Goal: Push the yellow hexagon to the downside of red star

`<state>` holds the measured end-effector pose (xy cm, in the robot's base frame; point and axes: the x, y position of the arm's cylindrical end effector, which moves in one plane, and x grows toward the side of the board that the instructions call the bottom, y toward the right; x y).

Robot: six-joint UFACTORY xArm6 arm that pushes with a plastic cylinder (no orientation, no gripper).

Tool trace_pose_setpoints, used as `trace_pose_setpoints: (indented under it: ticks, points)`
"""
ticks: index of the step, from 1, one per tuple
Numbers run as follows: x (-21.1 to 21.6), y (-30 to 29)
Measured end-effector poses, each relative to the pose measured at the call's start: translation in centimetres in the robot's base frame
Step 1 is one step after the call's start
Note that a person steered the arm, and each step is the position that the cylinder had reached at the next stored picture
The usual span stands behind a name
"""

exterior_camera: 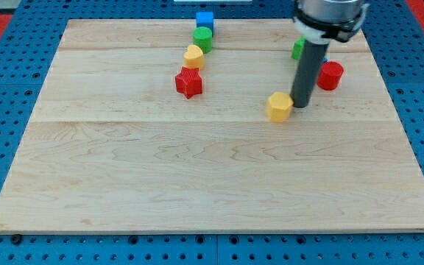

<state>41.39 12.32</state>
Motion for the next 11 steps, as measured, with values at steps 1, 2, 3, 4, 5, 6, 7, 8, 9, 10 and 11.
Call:
trace_pose_setpoints:
  ticks: [1, 2, 3, 4, 5, 6, 7, 8, 9, 10, 11]
  points:
    - [1.1, -1.6]
    - [3.3, -3.1]
    - [5.4, -5.2]
    - [5.3, -9.1]
    - [4.3, -11.3]
    - [3.1, -8.6]
    - [0.9, -7.4]
    - [1.0, -9.7]
    - [1.3, -13.2]
    - [1.1, -12.0]
    - [1.0, -6.6]
